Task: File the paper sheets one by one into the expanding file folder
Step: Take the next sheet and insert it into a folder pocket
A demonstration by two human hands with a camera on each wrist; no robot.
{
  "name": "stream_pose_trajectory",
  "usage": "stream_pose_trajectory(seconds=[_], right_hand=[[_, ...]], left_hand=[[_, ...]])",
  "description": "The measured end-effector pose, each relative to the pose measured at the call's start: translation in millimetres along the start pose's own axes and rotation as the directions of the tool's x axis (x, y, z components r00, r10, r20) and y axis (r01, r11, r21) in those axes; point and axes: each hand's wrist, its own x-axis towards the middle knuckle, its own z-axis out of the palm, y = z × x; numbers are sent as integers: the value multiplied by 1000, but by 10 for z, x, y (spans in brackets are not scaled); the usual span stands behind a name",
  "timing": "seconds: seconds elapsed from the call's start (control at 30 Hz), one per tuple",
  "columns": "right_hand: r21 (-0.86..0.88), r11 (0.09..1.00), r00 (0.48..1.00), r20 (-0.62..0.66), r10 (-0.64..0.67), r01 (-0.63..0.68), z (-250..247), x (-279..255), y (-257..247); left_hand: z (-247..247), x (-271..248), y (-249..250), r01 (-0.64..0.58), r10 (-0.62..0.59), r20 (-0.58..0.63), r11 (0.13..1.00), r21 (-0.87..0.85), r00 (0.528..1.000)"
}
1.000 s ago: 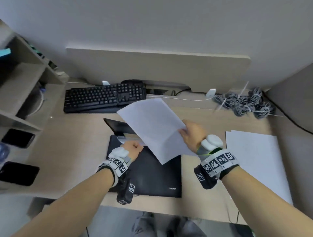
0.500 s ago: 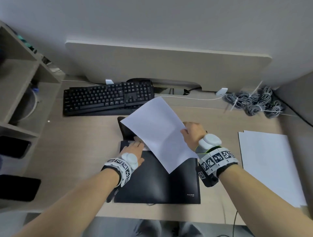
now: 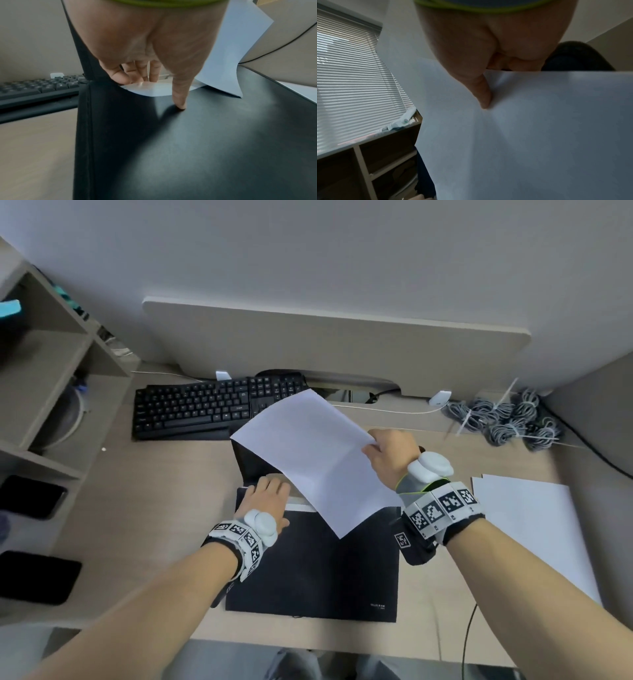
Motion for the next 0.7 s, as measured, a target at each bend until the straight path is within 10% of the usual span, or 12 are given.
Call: stream_pose_trajectory(seconds=[0.7], right_hand=[[-33, 990, 956, -256, -140, 136, -1431, -165, -392]], left_hand=[[-1095, -508, 151, -85, 118, -284, 988, 126, 952]])
